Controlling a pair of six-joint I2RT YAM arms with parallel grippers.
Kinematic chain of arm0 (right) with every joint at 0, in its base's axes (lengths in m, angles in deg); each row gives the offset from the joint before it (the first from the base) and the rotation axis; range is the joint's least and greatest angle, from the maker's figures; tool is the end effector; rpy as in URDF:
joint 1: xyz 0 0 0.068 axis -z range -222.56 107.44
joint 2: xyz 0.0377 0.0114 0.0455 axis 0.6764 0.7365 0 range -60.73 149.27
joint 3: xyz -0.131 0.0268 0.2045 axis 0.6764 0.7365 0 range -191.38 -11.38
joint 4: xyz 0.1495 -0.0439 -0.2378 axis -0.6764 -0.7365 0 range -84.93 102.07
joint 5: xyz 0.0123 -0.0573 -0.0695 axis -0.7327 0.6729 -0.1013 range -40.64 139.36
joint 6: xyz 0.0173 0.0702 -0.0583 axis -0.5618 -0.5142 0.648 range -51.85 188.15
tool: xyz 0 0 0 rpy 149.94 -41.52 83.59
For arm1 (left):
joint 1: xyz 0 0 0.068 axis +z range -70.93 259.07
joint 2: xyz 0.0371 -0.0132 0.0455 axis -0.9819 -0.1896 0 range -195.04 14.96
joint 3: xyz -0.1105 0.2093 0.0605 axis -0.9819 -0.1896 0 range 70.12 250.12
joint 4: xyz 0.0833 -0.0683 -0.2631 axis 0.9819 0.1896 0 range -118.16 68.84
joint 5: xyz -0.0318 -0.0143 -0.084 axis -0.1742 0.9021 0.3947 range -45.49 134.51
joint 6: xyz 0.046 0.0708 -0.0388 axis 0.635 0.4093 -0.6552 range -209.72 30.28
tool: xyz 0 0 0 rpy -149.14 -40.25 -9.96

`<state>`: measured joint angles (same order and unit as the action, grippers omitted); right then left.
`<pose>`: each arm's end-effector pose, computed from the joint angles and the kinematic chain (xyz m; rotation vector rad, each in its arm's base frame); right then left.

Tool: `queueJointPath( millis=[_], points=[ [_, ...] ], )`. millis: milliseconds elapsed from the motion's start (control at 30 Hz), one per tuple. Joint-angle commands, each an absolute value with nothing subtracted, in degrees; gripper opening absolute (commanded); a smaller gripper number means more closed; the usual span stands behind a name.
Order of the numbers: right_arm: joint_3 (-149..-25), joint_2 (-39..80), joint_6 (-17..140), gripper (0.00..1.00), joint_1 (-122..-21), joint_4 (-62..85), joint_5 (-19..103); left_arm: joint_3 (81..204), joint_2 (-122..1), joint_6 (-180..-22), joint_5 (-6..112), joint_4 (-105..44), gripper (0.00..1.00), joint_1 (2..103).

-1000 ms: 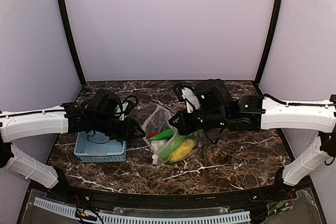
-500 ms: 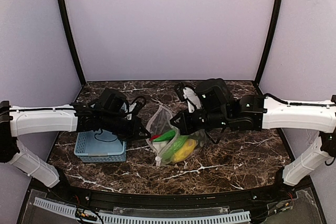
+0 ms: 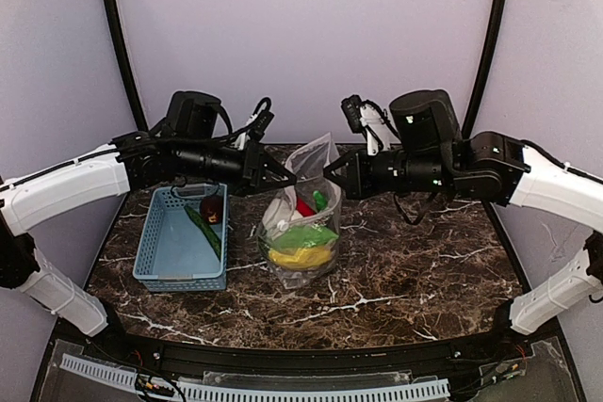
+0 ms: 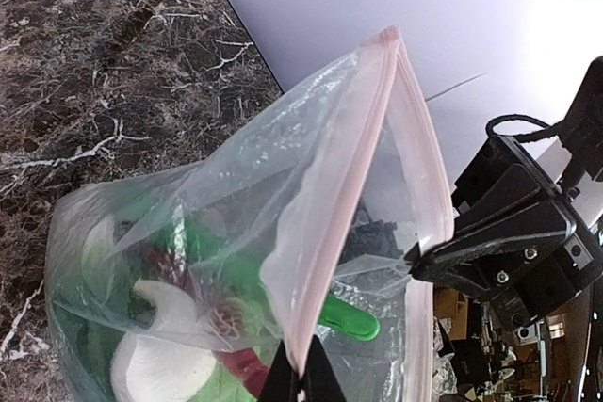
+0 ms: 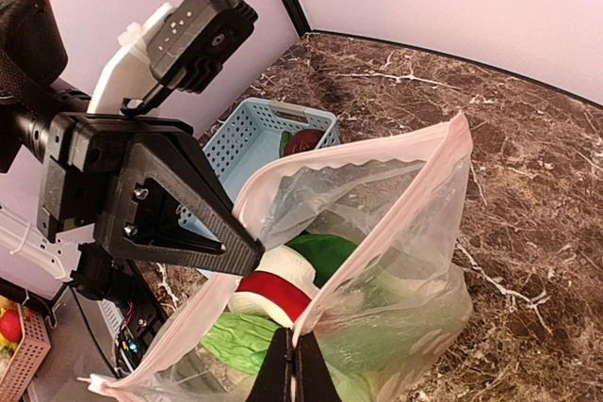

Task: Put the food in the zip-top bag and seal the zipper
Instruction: Adjust the zipper food storage bag at the center of the board.

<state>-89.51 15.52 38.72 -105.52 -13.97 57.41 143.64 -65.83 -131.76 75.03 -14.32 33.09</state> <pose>0.1808 0.3282 0.3459 -0.5144 2.0393 0.8791 0.2428 -0.3124 0.3177 0.4815 2.1605 -1.4636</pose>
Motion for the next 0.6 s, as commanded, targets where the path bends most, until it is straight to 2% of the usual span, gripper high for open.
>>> queueJointPath(
  millis=[0, 333, 567],
  points=[
    [-88.4, 17.4, 37.6, 0.00, -105.1, -14.2, 58.8, 144.4, -68.0, -129.9, 77.9, -11.9, 0.01, 32.5],
    [-84.2, 19.0, 33.3, 0.00, -105.1, -9.3, 55.3, 144.1, -72.4, -126.7, 75.3, -8.9, 0.01, 32.3],
    [-82.5, 14.6, 32.1, 0.00, -105.1, -8.8, 61.4, 148.9, -73.6, -123.7, 74.1, -9.2, 0.01, 31.8]
  ],
)
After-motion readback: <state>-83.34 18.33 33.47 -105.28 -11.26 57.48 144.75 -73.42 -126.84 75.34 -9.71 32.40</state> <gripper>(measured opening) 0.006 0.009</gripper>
